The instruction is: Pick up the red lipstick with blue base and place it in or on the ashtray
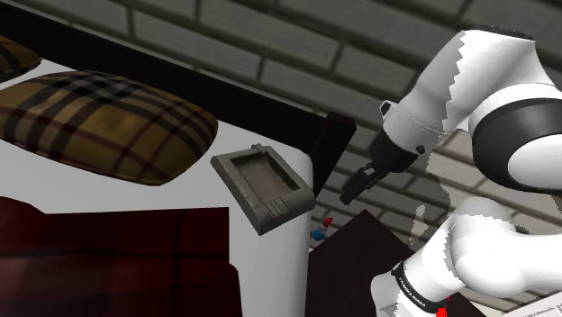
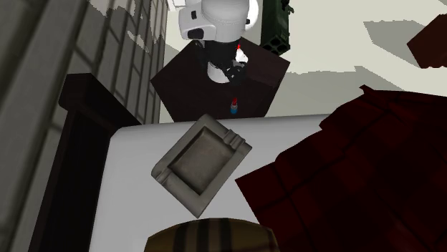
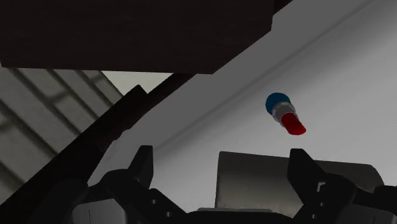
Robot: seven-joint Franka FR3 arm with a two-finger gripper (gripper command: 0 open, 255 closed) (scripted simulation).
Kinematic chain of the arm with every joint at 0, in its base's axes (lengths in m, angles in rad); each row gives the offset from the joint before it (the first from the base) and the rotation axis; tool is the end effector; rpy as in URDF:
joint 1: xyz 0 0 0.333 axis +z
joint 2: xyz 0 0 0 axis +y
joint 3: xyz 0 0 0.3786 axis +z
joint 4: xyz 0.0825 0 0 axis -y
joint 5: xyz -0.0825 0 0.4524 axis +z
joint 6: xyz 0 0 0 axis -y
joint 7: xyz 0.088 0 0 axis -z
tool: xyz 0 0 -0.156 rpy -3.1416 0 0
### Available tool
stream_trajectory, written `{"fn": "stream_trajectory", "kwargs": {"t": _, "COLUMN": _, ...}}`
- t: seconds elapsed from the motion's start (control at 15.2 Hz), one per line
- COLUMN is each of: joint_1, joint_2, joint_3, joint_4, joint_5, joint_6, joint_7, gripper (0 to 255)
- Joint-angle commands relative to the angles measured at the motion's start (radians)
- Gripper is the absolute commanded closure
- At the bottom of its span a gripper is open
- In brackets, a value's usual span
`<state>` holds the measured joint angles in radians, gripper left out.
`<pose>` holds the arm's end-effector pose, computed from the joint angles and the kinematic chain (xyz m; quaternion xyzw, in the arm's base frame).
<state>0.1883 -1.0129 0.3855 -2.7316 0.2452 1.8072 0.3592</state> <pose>0.2380 0.1789 0.4476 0.9986 -0.0005 0.0439 0.0280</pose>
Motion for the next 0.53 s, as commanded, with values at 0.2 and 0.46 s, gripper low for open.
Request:
{"fn": "stream_trajectory", "kwargs": {"t": 0.2, "joint_1": 0.056, "joint_2": 0.037, "joint_3": 0.158, "joint_4": -0.031, "joint_5": 0.109, "joint_6": 0.128, "joint_7": 0.129, "gripper": 0}}
{"fn": "stream_trajectory", "kwargs": {"t": 0.46, "joint_1": 0.063, "joint_2": 0.065, "joint_3": 0.2, "joint_4": -0.063, "joint_5": 0.137, "joint_6": 0.195, "joint_7": 0.146, "gripper": 0}}
